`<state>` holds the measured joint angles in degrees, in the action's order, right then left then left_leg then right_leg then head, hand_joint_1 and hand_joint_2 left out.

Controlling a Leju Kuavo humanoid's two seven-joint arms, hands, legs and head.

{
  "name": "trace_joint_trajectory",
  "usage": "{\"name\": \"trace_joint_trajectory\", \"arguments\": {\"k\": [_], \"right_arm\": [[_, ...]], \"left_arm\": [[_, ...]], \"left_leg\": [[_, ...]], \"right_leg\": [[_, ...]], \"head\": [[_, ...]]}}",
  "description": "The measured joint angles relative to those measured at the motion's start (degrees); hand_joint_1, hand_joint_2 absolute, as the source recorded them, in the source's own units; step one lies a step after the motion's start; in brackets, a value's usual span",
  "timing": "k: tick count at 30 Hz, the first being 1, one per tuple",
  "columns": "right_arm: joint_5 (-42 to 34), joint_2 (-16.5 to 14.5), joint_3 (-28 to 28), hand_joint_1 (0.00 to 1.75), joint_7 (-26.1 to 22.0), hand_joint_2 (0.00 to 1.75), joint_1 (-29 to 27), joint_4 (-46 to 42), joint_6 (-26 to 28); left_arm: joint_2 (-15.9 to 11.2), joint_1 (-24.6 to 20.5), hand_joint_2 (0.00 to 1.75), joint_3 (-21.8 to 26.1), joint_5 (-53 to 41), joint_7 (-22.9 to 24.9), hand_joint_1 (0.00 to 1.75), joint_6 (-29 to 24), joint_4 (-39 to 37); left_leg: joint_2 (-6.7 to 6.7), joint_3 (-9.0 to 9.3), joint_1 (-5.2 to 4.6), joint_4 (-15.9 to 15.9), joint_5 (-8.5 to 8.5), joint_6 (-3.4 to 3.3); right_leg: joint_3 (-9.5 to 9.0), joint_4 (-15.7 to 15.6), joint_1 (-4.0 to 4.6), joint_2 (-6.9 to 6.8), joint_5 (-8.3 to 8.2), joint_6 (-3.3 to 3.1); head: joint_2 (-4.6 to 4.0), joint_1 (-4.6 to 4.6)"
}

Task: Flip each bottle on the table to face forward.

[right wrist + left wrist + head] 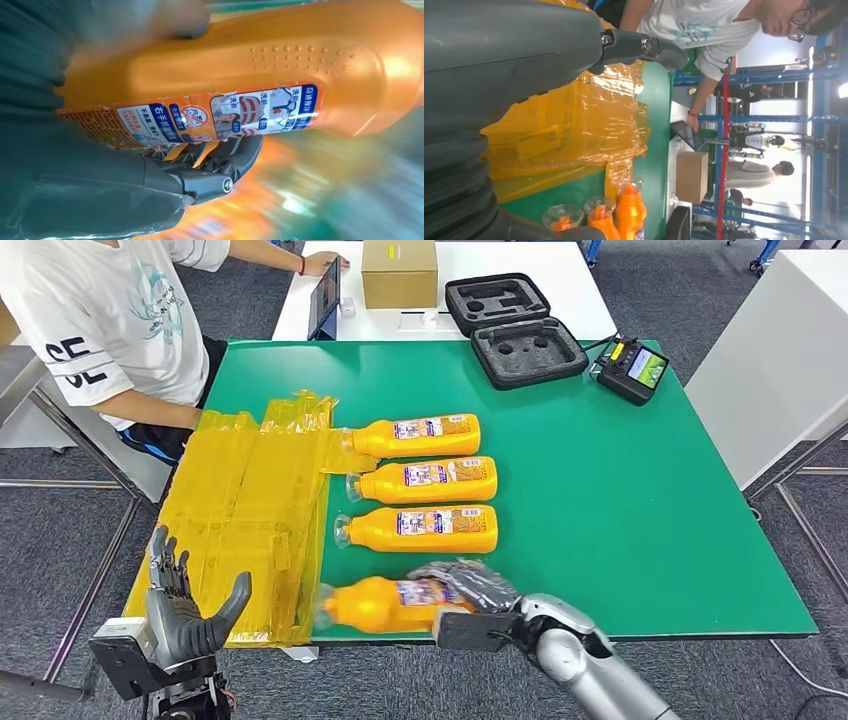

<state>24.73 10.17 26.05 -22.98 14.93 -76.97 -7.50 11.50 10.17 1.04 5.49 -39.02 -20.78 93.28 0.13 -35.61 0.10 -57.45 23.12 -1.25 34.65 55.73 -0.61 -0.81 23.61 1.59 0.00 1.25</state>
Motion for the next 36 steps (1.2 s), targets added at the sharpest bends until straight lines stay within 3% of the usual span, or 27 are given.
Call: {"name": "trace_joint_trajectory", "arguments": {"k": [2,7,12,16,18,24,26,31,36], "right_arm": [[-6.4,-3.2,-1.2,1.75,-7.0,1.75,-0.4,-2.0,1.9],[-12.6,-9.6,-4.3,1.75,-14.0,1.75,-1.7,-7.4,9.9],[-12.3,-12.4,-6.2,1.75,-15.9,1.75,-3.4,-9.8,14.7],[-12.8,-14.0,-7.3,1.75,-16.8,1.75,-4.1,-10.7,24.5],[-13.2,-14.6,-8.1,1.75,-16.8,1.75,-4.6,-10.6,26.9],[-14.1,-16.0,-10.0,1.75,-16.9,1.75,-6.2,-7.0,28.0],[-15.3,-16.5,-10.6,1.75,-16.9,1.75,-6.0,-4.5,27.2],[-18.9,-18.7,-11.7,1.75,-16.8,1.75,-4.2,6.1,22.7],[-19.4,-21.4,-10.4,1.75,-16.9,1.75,-2.0,14.8,21.1]], "left_arm": [[0.1,-0.7,1.75,-0.2,0.2,-0.4,0.0,-0.3,-0.5],[0.4,-0.7,1.75,-0.5,1.0,-0.9,0.0,-1.5,-1.0],[0.7,0.0,1.75,-0.3,1.3,-1.1,0.0,-1.8,-0.8],[1.7,0.4,1.75,1.0,3.5,-1.1,0.0,-2.3,-0.3],[2.2,0.5,1.75,1.9,4.6,-1.1,0.0,-1.3,0.0],[2.4,0.8,1.75,0.9,5.7,-0.2,0.0,4.3,-0.1],[2.2,0.6,1.75,-0.2,6.9,1.5,0.0,8.4,-0.3],[1.2,-1.5,1.75,-7.0,10.6,5.4,0.0,20.2,-2.5],[0.2,-5.4,1.75,-13.0,11.3,6.9,0.0,23.0,-6.2]], "left_leg": [[0.01,-0.01,0.04,0.0,-0.01,0.01],[0.0,-0.05,0.1,0.0,0.0,0.03],[-0.02,-0.1,0.01,0.0,0.02,0.01],[-0.03,-0.11,-0.03,0.0,0.03,-0.01],[-0.03,-0.1,-0.04,0.0,0.03,-0.01],[-0.03,-0.12,-0.03,0.0,0.03,-0.01],[-0.02,-0.12,-0.03,0.0,0.03,0.0],[-0.04,-0.16,-0.03,0.0,0.01,-0.01],[-0.03,-0.16,-0.03,0.0,-0.02,-0.02]], "right_leg": [[0.04,0.0,0.03,0.0,0.01,-0.02],[0.06,0.0,0.14,-0.01,0.07,-0.06],[0.09,0.0,0.06,-0.02,0.06,-0.03],[0.09,0.0,0.0,-0.01,0.05,0.0],[0.1,0.0,0.0,-0.01,0.05,0.01],[0.13,0.0,0.01,-0.01,0.05,0.01],[0.15,0.0,0.01,-0.01,0.05,0.0],[0.15,0.0,0.01,-0.02,0.03,0.01],[0.15,0.0,0.01,-0.02,0.01,0.0]], "head": [[0.0,0.03],[0.0,0.02],[0.0,0.02],[0.0,0.02],[0.0,0.02],[0.0,0.02],[0.0,0.03],[0.0,0.02],[0.0,0.02]]}}
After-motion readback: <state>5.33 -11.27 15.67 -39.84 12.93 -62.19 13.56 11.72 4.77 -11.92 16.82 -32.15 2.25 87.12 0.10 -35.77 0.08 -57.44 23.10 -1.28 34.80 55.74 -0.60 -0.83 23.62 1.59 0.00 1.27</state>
